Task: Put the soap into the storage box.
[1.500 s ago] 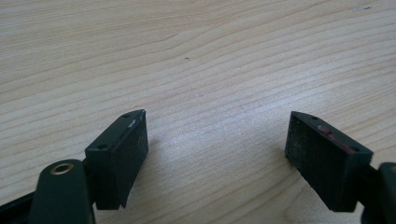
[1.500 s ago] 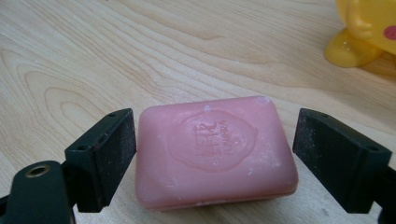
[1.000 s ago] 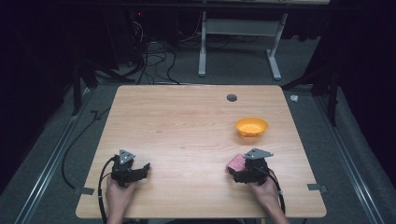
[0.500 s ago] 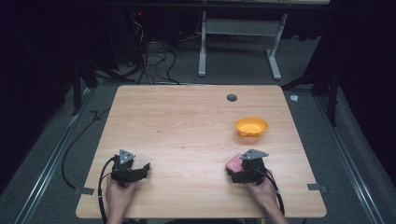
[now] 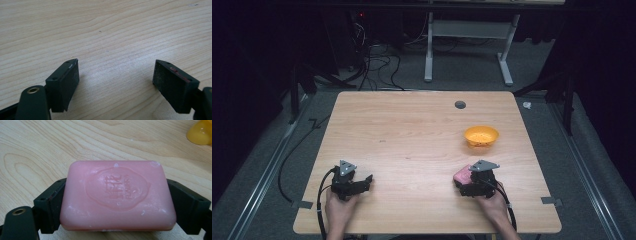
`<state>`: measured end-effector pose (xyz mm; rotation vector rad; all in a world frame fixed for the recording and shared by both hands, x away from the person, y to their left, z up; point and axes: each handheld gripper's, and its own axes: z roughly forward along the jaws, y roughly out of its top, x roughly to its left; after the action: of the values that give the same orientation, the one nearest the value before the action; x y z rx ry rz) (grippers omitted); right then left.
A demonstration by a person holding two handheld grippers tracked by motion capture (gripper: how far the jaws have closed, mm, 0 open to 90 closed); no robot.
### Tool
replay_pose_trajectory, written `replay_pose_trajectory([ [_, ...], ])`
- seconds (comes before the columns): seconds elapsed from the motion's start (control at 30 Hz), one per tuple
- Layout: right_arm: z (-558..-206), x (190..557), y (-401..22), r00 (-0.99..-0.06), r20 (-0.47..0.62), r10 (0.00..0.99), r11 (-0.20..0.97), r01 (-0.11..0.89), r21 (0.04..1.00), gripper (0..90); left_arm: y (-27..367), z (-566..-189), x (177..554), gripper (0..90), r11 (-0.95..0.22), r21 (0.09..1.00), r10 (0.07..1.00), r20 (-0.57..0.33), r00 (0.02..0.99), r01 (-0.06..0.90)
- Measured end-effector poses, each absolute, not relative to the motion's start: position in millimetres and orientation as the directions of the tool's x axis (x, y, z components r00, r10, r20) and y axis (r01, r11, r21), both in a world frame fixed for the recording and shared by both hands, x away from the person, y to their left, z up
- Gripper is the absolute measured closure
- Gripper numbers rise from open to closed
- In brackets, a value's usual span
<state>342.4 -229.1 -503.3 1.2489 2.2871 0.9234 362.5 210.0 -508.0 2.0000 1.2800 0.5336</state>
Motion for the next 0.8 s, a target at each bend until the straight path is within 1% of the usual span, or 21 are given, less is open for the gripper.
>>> replay_pose_trajectory([
  [0.33, -502.6, 342.1, -227.8, -0.524, -0.013, 0.852, 0.383, 0.606, 0.698, 13.5, 210.1, -508.0, 362.5, 21.6, -0.273, 0.737, 0.903, -0.026, 0.429, 0.618],
  [0.47, -499.5, 341.7, -230.8, -0.504, 0.011, 0.864, 0.353, 0.620, 0.701, 13.5, 210.0, -507.9, 362.5, 21.6, -0.275, 0.736, 0.903, -0.025, 0.430, 0.619],
  [0.8, -491.9, 340.0, -232.0, -0.493, 0.016, 0.870, 0.334, 0.614, 0.715, 13.5, 210.0, -508.0, 362.5, 21.6, -0.273, 0.737, 0.903, -0.024, 0.429, 0.618],
])
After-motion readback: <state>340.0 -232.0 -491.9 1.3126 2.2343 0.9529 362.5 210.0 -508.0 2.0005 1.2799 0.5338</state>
